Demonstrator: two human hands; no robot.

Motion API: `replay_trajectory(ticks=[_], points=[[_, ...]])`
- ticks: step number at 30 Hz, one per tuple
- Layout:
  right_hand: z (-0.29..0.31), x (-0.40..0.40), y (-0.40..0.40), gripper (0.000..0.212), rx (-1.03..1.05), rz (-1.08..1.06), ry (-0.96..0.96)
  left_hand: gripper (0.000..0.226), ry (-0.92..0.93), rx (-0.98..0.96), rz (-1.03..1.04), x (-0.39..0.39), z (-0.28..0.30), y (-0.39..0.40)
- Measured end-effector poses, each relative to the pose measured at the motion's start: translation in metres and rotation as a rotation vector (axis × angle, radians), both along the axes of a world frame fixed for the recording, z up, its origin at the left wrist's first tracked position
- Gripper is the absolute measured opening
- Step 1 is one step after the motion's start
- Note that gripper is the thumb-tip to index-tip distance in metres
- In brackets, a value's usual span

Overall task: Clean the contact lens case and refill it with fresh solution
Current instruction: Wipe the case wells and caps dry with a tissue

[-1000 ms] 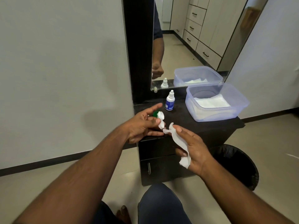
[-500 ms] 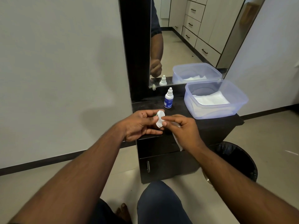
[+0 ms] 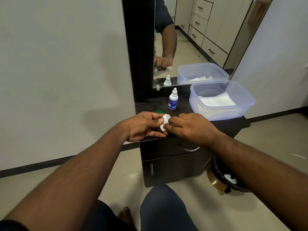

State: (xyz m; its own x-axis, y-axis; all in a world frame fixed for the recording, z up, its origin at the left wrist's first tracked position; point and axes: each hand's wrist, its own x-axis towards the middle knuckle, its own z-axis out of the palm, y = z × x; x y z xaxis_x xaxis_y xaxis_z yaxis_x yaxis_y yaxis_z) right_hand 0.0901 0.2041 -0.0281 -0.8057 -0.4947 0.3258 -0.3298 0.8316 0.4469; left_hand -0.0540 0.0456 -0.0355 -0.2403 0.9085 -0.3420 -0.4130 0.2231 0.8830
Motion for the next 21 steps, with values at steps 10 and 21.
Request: replay_trajectory(ticks=[10, 21], points=[[-0.017, 0.011, -0.039, 0.031, -0.446, -0.31, 0.022, 0.045, 0.039, 0.029, 0.008, 0.003, 0.001, 0.0], [0.006, -0.002, -0.082, 0.012, -2.436, -0.747, -0.231, 0.042, 0.11, 0.036, 0.037, 0.004, 0.001, 0.001]])
